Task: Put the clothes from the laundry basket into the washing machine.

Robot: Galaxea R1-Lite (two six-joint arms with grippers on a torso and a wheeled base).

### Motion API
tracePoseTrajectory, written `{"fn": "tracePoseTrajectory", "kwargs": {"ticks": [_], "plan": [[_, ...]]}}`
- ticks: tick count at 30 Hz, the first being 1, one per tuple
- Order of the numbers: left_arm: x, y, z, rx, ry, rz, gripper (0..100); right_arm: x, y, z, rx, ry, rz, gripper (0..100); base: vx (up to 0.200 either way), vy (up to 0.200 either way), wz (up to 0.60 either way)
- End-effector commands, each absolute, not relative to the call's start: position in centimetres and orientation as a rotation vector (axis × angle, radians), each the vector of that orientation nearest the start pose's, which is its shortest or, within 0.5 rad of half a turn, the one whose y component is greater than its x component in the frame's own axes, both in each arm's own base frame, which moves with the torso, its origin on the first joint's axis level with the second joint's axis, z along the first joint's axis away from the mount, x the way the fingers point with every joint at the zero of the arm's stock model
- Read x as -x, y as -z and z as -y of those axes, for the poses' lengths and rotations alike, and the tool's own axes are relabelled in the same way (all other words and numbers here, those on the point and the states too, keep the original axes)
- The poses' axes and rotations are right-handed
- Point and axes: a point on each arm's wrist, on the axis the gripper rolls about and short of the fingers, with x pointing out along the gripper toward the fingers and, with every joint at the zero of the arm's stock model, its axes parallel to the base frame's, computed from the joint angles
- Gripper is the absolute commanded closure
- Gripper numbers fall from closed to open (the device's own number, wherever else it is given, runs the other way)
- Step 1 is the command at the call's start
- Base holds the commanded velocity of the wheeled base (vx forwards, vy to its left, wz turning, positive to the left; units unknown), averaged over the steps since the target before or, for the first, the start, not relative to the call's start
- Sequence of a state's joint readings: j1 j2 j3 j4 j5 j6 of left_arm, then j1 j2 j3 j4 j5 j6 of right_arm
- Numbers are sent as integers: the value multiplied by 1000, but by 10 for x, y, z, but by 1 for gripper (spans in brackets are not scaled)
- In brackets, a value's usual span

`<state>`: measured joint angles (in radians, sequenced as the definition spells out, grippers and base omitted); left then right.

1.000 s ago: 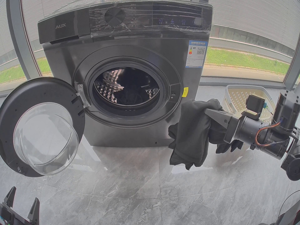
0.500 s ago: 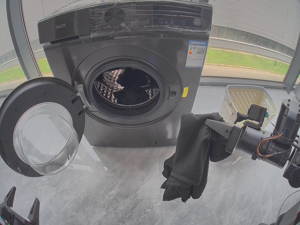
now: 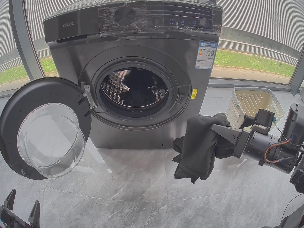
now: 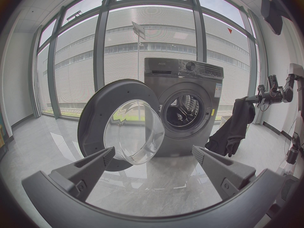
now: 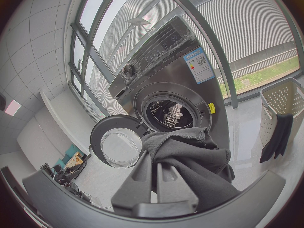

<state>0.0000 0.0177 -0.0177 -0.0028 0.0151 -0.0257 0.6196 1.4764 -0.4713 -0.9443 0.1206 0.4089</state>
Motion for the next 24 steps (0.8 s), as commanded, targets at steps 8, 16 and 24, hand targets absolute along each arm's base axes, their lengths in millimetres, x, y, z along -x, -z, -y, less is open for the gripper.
{"fn": "tracePoseTrajectory", "kwargs": {"ticks": [8,16,24], "plan": [[23,-76,0,26,-15,2,0,-187,-186,-137,-373,-714,-205,100,0,0,0],[23,-76,0,26,-15,2,0,-187,-185,-137,-374,-713,-208,100,0,0,225],[23,-76,0,26,-15,2,0,-185,-185,-139,-367,-722,-209,100,25,0,0]]}}
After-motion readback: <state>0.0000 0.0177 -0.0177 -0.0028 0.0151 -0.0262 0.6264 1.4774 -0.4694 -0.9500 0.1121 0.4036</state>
